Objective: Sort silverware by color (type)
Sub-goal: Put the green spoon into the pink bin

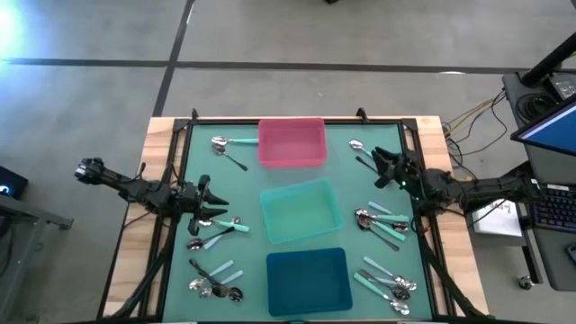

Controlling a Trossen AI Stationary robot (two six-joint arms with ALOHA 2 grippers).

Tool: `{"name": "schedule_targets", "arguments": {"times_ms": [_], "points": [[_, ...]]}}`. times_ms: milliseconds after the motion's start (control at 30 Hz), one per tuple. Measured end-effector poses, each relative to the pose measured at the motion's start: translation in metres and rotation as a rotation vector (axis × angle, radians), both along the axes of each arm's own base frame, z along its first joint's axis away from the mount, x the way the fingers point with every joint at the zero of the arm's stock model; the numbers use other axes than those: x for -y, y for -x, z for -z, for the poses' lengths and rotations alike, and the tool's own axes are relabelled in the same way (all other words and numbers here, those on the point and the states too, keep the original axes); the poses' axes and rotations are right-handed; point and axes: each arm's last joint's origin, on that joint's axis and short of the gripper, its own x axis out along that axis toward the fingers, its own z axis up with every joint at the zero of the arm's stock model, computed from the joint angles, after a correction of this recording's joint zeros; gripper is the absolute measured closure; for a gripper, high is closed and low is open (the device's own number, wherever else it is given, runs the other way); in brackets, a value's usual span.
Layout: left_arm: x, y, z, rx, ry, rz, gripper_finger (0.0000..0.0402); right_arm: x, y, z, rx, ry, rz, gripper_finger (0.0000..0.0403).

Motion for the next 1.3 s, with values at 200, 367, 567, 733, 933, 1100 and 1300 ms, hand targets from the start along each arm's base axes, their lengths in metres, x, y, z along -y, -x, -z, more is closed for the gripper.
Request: {"name": "schedule_targets", "arguments": {"times_ms": [200, 367, 567, 733, 933, 1100, 1300], "points": [[0.0, 0.0, 0.0, 0.0, 0.0, 0.0, 0.0306, 0.006, -0.012, -0.021, -0.15, 0.054, 0.051, 0.0282], [0.0, 0.0, 0.0, 0.0, 0.0, 0.0, 0.0306, 0.012, -0.022, -0.045, -0.311, 0.077, 0.085, 0.0282], [0.0, 0.0, 0.0, 0.0, 0.0, 0.0, 0.0306, 0.022, -0.019, -0.059, -0.557, -0.107, 0.167, 0.0282], [0.0, 0.0, 0.0, 0.0, 0.0, 0.0, 0.0306, 0.03, -0.019, -0.066, -0.65, -0.186, 0.236, 0.0282], [0.0, 0.0, 0.0, 0.0, 0.0, 0.0, 0.0306, 0.042, -0.024, -0.06, -0.72, -0.228, 0.294, 0.0282], [0.0, 0.0, 0.0, 0.001, 0.0, 0.0, 0.0306, 0.053, -0.025, -0.05, -0.741, -0.337, 0.314, 0.0282], [0.0, 0.0, 0.0, 0.0, 0.0, 0.0, 0.0306, 0.066, -0.029, -0.039, -0.746, -0.461, 0.31, 0.0282]]}}
